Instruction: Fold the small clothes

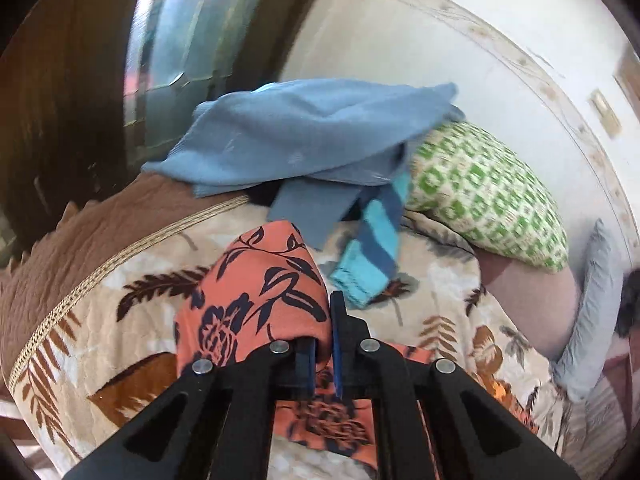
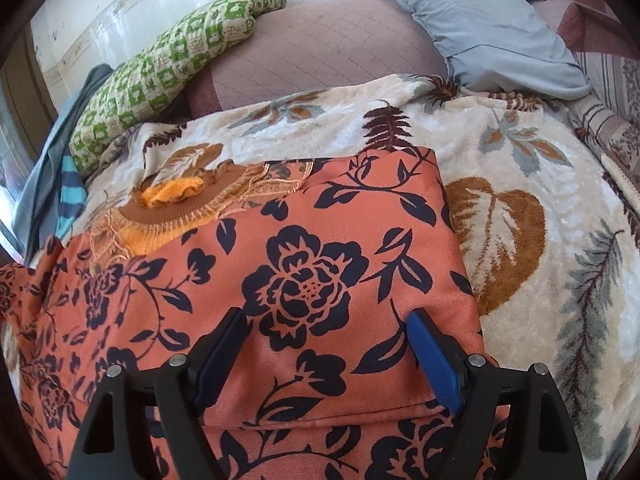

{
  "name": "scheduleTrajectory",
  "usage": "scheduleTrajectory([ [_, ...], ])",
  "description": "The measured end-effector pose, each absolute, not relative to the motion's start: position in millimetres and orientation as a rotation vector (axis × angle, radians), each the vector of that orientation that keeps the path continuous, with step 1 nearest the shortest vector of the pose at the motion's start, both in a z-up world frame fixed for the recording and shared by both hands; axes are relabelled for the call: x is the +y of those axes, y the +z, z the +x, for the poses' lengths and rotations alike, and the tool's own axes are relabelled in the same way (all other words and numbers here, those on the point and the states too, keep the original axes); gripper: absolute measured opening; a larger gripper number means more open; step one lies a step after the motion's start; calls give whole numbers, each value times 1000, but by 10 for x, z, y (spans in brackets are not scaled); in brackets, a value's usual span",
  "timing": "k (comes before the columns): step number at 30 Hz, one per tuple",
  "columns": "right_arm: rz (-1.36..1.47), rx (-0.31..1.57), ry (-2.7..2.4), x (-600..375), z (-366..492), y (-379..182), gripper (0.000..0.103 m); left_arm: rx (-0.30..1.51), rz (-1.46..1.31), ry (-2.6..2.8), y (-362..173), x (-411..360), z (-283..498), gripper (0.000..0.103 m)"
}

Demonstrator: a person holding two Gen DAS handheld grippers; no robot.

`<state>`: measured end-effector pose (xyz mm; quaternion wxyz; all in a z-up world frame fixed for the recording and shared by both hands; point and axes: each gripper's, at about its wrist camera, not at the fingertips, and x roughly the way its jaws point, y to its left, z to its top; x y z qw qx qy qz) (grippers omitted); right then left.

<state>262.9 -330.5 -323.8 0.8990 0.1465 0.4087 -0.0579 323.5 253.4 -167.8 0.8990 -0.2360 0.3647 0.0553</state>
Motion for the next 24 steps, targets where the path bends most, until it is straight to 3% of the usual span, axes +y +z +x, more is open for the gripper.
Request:
scheduleTrajectory([
  [8,446,773,-148,-3745,2485,-3037,84,794,-121,-186,-1279,557,3187,6],
  [16,612,703,-239,-4456,2242,-2947,84,936,133,-425,-2137,-1566,2844,7],
  [18,630,686,-255,-4561,2195,-2931,84,997,209,-434,-2511,-2011,2765,26],
  [19,632,682,-258,-4592,2184,-2926,84,1034,270,-429,-2705,-2210,2724,55],
  [20,632,681,-259,-4617,2177,-2922,84,1054,345,-400,-2878,-2375,2677,78],
  [24,614,678,-250,-4638,2179,-2901,84,925,617,-327,-3052,-2666,2359,82],
])
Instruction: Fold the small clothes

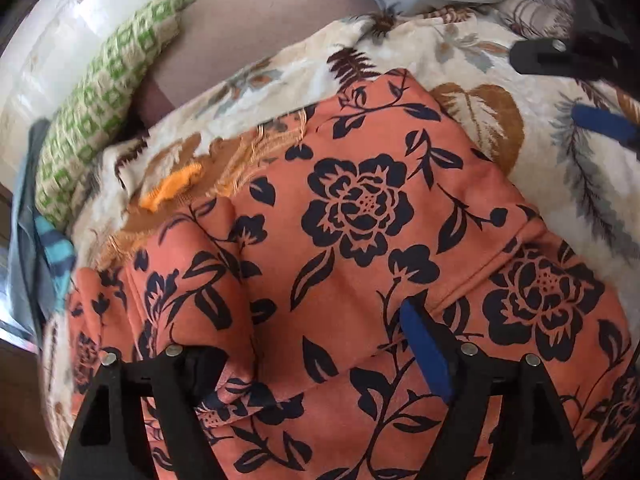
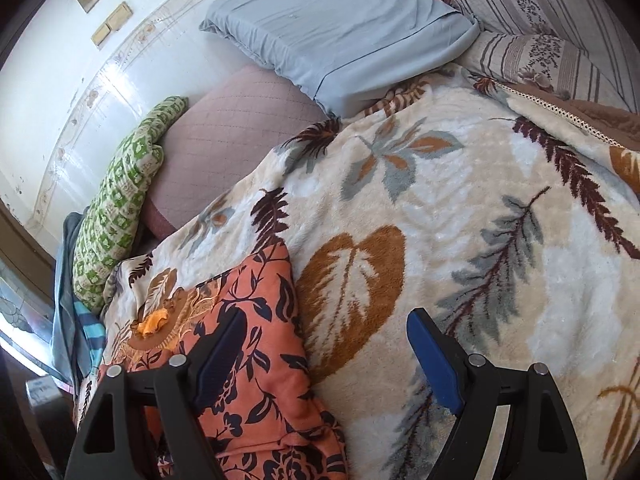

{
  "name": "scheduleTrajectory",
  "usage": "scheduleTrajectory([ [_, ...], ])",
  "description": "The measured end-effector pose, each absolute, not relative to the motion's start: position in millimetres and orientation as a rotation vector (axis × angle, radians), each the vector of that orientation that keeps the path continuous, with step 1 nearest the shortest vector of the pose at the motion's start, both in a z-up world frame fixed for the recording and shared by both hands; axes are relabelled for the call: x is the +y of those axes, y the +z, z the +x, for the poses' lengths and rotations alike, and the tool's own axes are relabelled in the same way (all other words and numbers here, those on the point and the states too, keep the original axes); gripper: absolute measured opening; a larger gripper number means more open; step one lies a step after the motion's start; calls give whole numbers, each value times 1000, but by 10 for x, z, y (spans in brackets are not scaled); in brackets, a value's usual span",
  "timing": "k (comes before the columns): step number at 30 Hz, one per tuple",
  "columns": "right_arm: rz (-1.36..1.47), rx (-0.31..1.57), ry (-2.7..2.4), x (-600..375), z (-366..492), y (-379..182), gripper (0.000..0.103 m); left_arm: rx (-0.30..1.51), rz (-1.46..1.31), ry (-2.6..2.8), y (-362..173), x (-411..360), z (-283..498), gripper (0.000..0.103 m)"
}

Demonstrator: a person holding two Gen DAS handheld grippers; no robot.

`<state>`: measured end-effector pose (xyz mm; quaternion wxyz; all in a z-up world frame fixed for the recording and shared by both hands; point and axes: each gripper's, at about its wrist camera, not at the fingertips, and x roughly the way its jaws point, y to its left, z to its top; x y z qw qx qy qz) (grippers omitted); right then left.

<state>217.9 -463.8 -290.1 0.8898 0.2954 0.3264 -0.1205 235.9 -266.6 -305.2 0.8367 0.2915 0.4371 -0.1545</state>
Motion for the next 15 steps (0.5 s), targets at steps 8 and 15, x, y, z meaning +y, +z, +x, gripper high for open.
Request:
scheduleTrajectory([
  [8,618,647,-225,-4587,2168,-2837,84,856,691,-293,-2501,-2220,2199,86],
  [15,518,653,-87,-4122,2287,-2760,84,960,502,-201,-2441,-1147,2418,92],
])
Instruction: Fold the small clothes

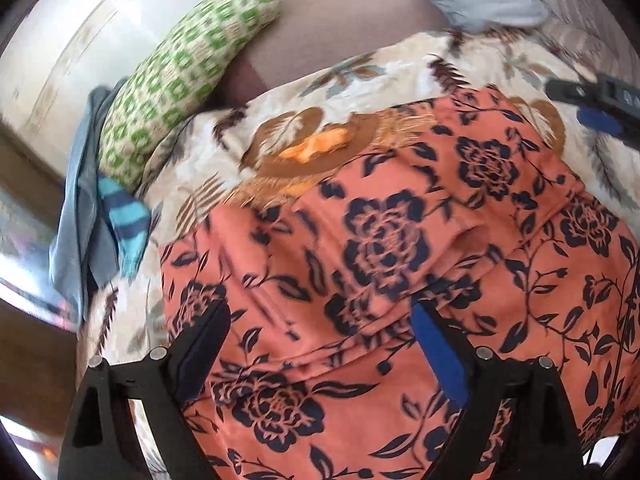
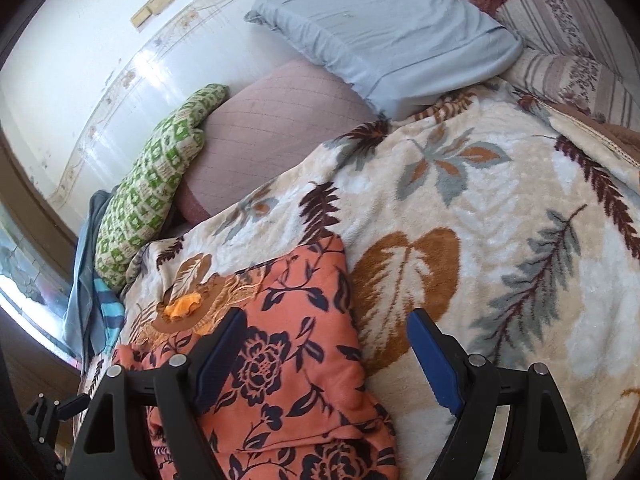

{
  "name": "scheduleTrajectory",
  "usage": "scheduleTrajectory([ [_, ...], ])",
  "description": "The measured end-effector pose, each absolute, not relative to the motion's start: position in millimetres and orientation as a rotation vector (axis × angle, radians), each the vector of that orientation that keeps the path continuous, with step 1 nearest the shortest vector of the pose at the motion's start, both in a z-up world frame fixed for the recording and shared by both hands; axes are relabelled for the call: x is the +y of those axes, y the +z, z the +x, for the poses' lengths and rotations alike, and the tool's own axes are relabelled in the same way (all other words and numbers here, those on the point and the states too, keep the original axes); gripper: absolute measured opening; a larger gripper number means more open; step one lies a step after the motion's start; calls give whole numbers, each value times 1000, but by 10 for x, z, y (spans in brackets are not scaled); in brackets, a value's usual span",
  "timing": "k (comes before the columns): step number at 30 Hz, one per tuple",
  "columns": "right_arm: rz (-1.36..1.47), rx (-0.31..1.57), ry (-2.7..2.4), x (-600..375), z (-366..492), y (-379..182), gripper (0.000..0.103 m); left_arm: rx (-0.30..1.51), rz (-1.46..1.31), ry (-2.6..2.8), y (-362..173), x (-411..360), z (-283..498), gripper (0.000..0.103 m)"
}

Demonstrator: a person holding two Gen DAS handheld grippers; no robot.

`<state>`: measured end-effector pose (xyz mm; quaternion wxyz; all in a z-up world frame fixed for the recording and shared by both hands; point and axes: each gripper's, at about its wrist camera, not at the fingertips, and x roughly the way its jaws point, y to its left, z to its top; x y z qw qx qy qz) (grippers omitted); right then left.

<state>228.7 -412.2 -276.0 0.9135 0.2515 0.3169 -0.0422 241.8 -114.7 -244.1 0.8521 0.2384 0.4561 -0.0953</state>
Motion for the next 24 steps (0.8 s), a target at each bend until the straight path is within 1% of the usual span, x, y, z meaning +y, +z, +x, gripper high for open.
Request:
scheduleTrajectory([
  [4,401,642,76,-3619,2344,-2639,84,944,139,-51,-2443,-309,2553,92],
  [7,241,604,184,-3123,2305,-2540,84,916,-33,91,-2616,104,2659,92],
  [9,130,599,233,-2809,2270,-2544,84,918,-49,151,-2819,215,2714,92],
  [11,15,627,223,-2582,2275,-2633,83,997,0,234,-3015,283,2784,94],
  [12,-43,640,211,-2511,2278,-2694,83,997,-24,229,-3041,296,2809,94],
  [16,-266,670,152,-2402,2283,-2896,83,973,17,245,-3038,250,2807,94],
  [24,-428,645,239,-2275,2165,-2916,83,998,-35,235,-3035,357,2914,94],
])
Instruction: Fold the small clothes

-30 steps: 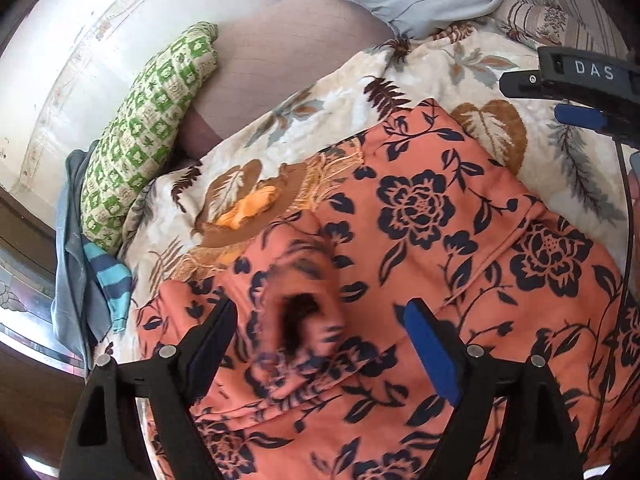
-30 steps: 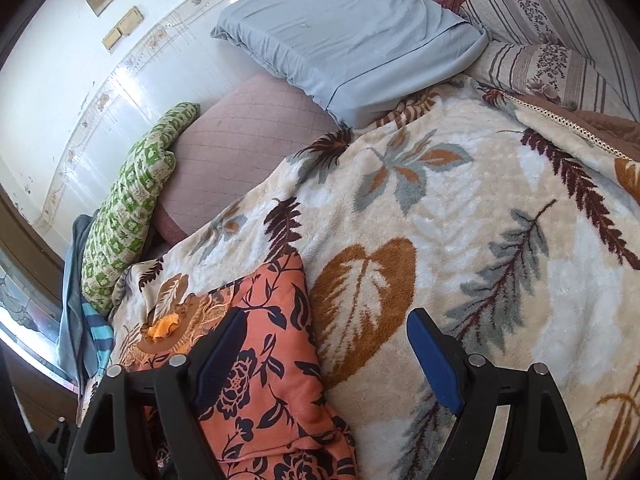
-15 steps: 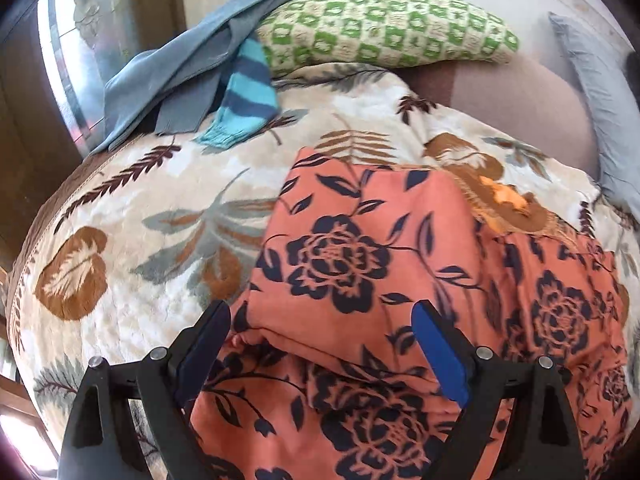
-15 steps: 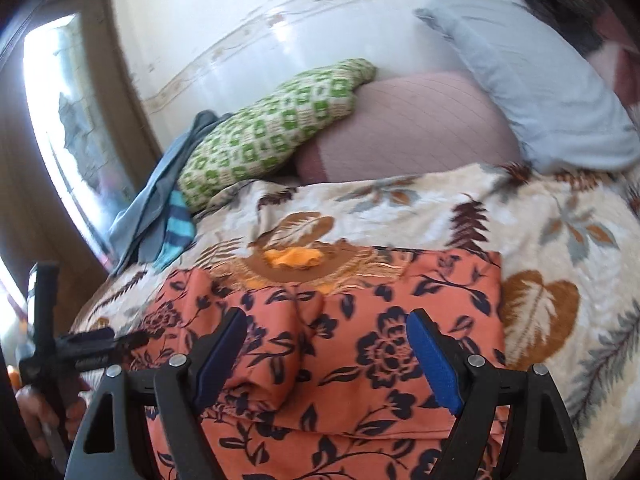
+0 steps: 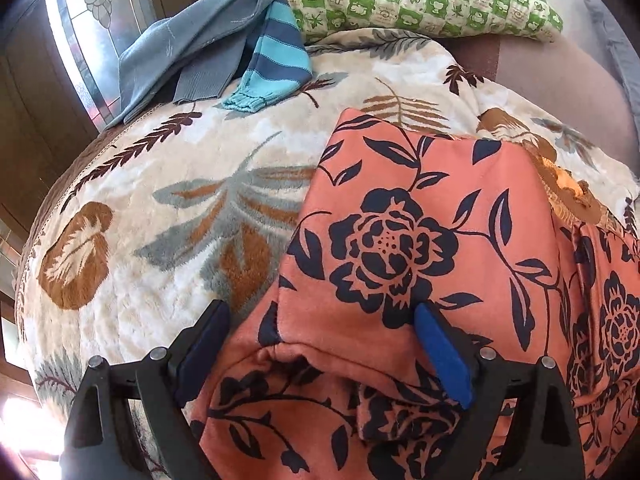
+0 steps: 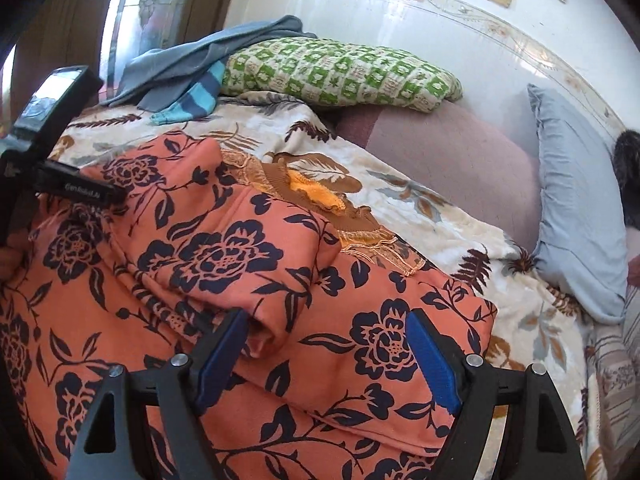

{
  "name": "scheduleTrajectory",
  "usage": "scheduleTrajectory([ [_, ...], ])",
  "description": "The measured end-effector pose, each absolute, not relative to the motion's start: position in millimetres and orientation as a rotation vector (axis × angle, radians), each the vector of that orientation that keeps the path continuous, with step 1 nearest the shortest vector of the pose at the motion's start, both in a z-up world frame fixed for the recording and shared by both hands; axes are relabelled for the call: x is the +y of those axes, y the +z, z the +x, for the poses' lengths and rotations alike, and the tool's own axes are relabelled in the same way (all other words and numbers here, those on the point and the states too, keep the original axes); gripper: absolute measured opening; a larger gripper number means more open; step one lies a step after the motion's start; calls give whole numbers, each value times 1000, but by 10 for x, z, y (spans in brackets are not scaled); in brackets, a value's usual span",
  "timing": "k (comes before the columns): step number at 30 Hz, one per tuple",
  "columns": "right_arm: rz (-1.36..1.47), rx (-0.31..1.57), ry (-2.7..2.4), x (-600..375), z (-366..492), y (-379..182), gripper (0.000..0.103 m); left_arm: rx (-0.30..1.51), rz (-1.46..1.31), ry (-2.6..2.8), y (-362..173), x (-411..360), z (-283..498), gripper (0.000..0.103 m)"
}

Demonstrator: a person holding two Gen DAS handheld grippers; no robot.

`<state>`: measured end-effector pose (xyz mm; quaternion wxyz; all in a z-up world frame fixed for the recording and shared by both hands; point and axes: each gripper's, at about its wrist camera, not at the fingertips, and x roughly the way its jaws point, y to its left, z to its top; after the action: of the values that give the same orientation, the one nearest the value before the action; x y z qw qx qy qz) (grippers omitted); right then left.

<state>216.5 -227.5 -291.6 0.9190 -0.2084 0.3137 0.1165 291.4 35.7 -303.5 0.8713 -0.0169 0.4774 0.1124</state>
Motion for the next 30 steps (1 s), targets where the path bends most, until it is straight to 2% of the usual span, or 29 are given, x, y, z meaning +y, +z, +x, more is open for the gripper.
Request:
scheduleTrajectory([
  [14,-525,590,54,-1811,2481,-3085,82,976,37,266,-3025,221,2833,94],
  [17,-311,615,-76,-2229,2613,-2951,82,981,27,254,-3024,247,2822,94],
  [21,177,674,-234,-3330,2635,-2822,82,987,13,226,-3023,257,2818,95],
  [26,519,692,-237,-4007,2452,-2865,85,993,29,229,-3024,263,2844,95],
  [30,525,613,-242,-4030,2374,-2772,85,985,44,235,-3011,244,2836,95],
])
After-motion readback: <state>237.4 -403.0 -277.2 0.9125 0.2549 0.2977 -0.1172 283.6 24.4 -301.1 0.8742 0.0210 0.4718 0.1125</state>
